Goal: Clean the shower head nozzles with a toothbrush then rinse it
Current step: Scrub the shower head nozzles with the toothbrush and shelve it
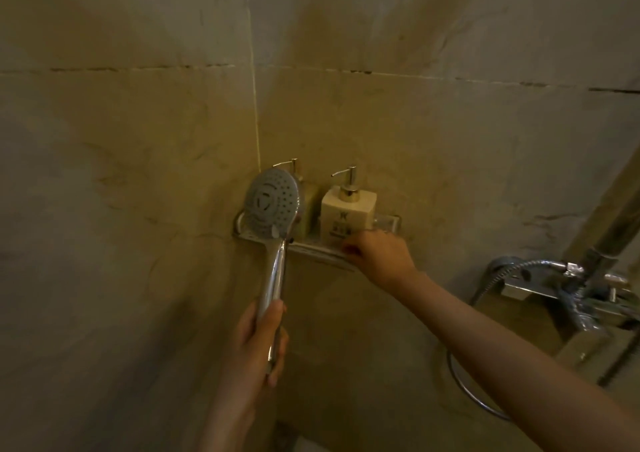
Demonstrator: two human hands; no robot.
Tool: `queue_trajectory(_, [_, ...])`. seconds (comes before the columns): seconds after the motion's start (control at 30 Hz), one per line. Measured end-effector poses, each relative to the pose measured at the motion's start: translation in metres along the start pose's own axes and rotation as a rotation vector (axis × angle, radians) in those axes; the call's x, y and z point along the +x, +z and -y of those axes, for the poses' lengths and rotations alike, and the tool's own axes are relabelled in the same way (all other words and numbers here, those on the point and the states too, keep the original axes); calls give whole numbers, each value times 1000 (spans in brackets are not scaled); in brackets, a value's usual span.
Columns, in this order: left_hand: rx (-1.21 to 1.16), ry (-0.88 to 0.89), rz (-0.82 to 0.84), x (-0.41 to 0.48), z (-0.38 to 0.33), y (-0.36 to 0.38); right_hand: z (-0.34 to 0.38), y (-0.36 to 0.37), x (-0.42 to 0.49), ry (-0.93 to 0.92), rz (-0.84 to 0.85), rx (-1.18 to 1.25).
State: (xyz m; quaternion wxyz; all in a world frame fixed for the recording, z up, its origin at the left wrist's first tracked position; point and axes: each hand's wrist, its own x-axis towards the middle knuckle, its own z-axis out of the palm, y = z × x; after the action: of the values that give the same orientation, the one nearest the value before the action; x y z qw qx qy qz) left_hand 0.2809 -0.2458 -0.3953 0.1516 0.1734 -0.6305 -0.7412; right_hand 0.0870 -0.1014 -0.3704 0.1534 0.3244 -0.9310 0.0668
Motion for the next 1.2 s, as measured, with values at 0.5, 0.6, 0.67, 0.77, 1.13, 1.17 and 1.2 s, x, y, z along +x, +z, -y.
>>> queue_trajectory(0.5, [-72, 74, 119, -4, 1, 41, -40, -48, -37, 187, -259, 450])
queue_trajectory(0.6, [-59, 89, 217, -7, 4, 66, -77, -76, -85, 241, -362, 530])
queue_trajectory(0.67, [-36, 86, 292, -11, 7, 88, -98, -94, -122, 294, -383, 586])
queue_trajectory(0.77, [-6, 41, 408, -20, 14, 131, -123, -115, -175, 348, -408, 542])
queue_trajectory(1.13, [-29, -72, 824, -106, 43, 269, -180, -164, -350, 782, -250, 323])
queue_trajectory(1.17, [-25, -75, 843, -114, 47, 277, -181, -170, -362, 826, -302, 310])
queue_trajectory(1.2, [-17, -82, 866, -123, 49, 284, -180, -175, -372, 863, -332, 296])
